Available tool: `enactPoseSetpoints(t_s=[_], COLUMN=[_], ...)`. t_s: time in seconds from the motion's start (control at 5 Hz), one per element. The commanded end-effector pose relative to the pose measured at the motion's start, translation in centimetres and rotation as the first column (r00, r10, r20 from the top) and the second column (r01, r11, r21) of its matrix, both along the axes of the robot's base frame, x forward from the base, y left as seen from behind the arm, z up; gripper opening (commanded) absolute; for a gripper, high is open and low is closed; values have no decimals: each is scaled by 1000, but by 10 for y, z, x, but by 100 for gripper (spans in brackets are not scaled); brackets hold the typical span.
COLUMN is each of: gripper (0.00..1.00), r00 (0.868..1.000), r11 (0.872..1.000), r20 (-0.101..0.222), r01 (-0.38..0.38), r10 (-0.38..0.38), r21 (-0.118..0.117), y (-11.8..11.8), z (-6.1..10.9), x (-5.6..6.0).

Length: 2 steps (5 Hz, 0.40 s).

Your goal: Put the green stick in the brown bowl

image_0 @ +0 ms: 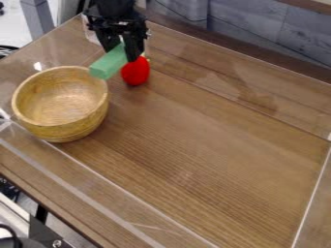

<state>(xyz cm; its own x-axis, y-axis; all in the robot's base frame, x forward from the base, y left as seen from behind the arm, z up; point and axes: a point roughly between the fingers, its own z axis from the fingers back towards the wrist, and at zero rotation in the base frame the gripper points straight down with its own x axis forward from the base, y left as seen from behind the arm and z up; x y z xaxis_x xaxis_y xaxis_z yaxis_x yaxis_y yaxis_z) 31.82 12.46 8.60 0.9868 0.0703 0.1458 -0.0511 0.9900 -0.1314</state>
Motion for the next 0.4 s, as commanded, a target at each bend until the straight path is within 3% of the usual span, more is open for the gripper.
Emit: enactPoseSetpoints(t_s=[0.0, 0.2], gripper=[0, 0], r00=[999, 999], r11=[1000, 1000], r20=[37, 42], r01=[20, 20], r10=[-21, -21], r21=[16, 19], y=[-3, 14], z=[3, 7], x=[7, -5])
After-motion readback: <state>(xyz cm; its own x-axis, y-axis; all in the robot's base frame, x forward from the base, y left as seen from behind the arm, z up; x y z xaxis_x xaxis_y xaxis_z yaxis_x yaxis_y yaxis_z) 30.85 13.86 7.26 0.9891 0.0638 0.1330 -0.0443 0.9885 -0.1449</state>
